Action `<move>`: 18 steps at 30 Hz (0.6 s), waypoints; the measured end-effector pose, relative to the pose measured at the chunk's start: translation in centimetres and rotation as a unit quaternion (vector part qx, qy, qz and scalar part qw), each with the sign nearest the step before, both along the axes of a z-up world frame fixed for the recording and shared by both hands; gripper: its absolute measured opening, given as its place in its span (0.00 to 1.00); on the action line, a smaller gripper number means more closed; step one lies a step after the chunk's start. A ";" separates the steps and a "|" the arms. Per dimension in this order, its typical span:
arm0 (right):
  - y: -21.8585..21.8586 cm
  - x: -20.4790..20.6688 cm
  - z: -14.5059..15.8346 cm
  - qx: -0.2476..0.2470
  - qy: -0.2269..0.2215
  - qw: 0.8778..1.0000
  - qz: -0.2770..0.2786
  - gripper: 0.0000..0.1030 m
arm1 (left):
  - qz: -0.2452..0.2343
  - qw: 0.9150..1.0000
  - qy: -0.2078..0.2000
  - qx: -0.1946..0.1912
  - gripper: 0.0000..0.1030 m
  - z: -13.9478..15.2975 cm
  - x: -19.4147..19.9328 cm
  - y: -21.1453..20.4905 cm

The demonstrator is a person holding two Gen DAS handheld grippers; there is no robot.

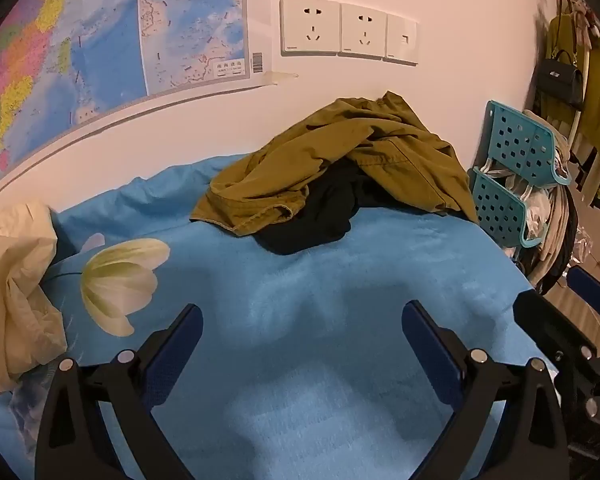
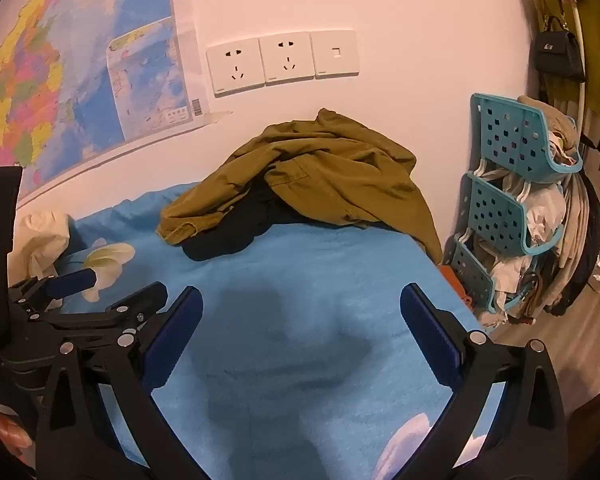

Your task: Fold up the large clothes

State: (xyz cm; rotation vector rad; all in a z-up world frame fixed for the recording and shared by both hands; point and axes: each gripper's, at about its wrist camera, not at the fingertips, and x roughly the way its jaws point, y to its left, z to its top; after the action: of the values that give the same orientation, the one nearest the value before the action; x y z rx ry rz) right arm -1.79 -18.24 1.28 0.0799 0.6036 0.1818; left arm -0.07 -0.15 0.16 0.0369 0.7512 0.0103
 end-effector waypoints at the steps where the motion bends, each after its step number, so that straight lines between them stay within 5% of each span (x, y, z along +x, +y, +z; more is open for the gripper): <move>1: -0.1 -0.1 0.1 0.007 -0.008 1.000 -0.003 0.95 | 0.000 1.000 0.002 0.002 0.94 0.0 0.1 -0.2; 18: 0.4 0.6 0.3 -0.007 -0.012 1.000 -0.002 0.95 | 0.010 1.000 -0.027 -0.010 0.94 1.3 0.6 0.4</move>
State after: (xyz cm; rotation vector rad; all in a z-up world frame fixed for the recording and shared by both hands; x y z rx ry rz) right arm -1.18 -17.81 1.60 0.0652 0.5799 0.1744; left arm 0.58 0.25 1.50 0.0097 0.6971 0.0230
